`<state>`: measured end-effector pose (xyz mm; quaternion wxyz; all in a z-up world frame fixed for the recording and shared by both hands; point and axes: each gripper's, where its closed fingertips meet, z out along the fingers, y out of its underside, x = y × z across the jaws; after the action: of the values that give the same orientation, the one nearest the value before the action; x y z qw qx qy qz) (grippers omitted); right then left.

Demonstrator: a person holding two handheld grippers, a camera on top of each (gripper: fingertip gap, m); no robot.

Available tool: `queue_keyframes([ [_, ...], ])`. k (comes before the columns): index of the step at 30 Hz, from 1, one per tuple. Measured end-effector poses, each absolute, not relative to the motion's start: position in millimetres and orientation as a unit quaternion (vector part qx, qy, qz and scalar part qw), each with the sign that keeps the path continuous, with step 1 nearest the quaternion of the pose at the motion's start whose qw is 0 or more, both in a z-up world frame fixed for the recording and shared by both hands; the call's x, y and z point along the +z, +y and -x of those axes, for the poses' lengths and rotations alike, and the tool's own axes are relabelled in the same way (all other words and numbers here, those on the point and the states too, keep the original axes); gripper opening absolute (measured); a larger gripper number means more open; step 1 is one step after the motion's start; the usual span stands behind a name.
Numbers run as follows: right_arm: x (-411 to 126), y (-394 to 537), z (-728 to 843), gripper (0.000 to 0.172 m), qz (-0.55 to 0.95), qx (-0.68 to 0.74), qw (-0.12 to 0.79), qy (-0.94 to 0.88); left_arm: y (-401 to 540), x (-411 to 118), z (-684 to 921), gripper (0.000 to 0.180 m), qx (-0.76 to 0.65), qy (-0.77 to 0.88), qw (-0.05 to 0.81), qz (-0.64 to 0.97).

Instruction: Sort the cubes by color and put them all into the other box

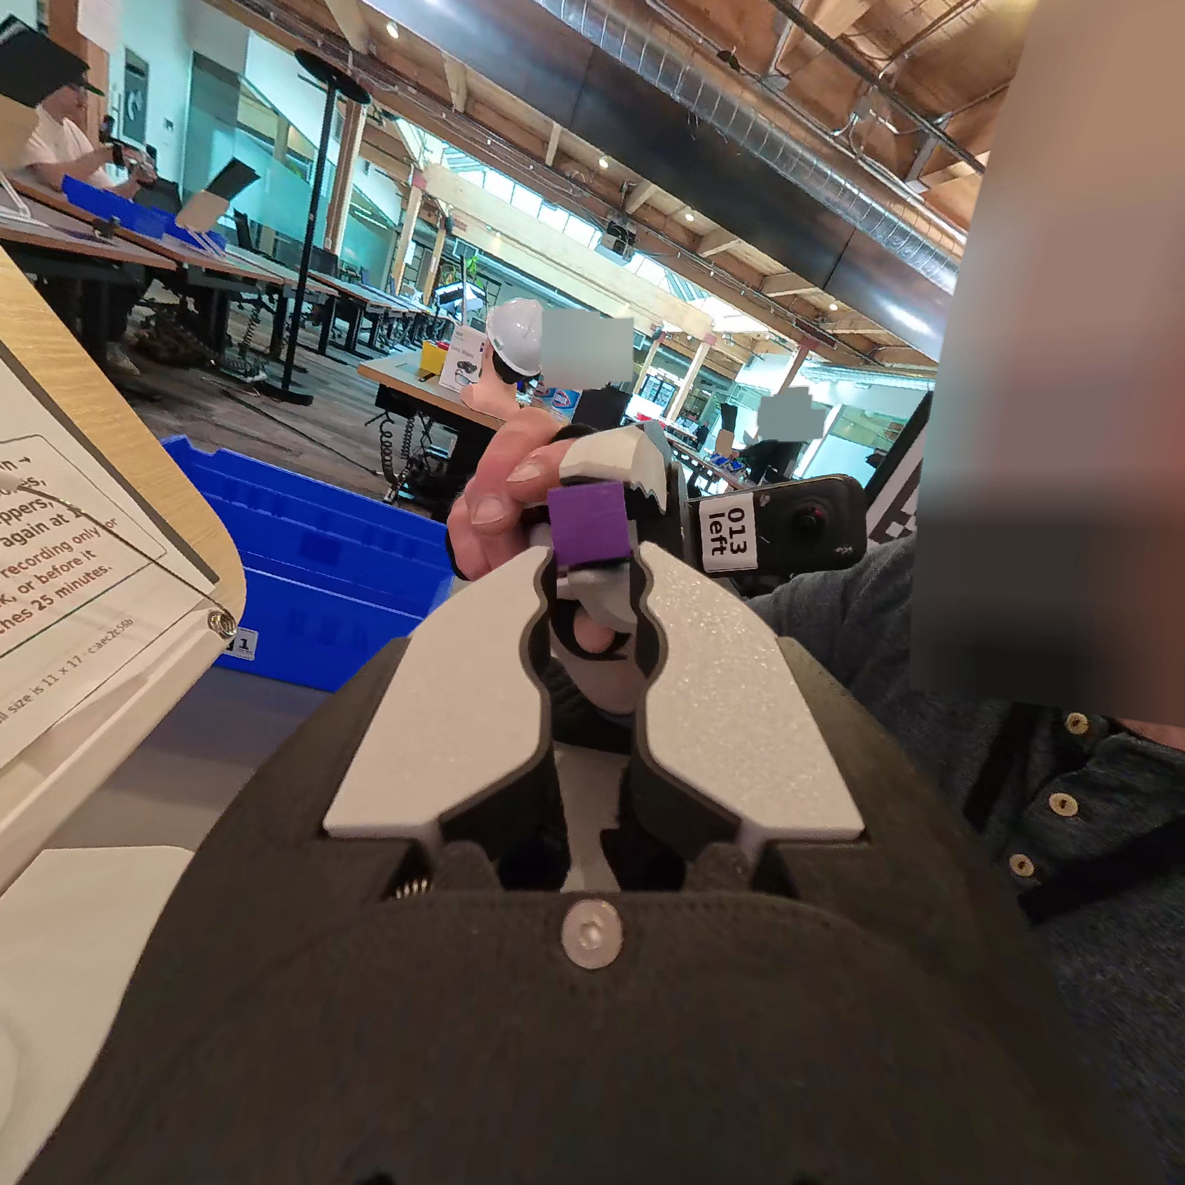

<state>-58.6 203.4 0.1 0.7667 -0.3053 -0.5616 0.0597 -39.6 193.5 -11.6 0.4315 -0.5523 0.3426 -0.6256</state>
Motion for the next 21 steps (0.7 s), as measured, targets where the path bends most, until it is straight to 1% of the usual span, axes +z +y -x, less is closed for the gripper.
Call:
queue_keyframes([
  [1, 4, 206, 55, 0.023, 0.309, 0.058, 0.769, -0.556, 194, -10, 42, 0.02, -0.626, 0.338, 0.434, 0.554],
  [2, 8, 210, 50, 0.023, 0.318, 0.059, 0.77, -0.55, 196, -8, 45, 0.014, -0.621, 0.336, 0.439, 0.556],
  [3, 13, 217, 42, 0.023, 0.331, 0.06, 0.77, -0.543, 196, -6, 50, 0.001, -0.612, 0.338, 0.447, 0.558],
  [7, 32, 274, -15, 0.023, 0.411, 0.03, 0.766, -0.493, 208, 6, 78, 0.0, -0.564, 0.329, 0.498, 0.571],
  [9, 28, 321, -58, 0.022, 0.478, 0.006, 0.754, -0.452, 212, 10, 91, 0.0, -0.549, 0.322, 0.512, 0.577],
  [12, -17, 392, -122, 0.023, 0.611, -0.009, 0.68, -0.405, 220, 11, 105, 0.0, -0.524, 0.311, 0.529, 0.591],
  [15, -81, 438, -172, 0.023, 0.719, -0.017, 0.589, -0.369, 223, 8, 110, 0.0, -0.506, 0.317, 0.53, 0.602],
  [18, -143, 458, -195, 0.023, 0.791, -0.002, 0.502, -0.35, 229, 1, 114, 0.0, -0.485, 0.314, 0.528, 0.623],
  [21, -196, 462, -208, 0.024, 0.833, -0.022, 0.415, -0.365, 234, -3, 118, 0.0, -0.475, 0.312, 0.531, 0.629],
])
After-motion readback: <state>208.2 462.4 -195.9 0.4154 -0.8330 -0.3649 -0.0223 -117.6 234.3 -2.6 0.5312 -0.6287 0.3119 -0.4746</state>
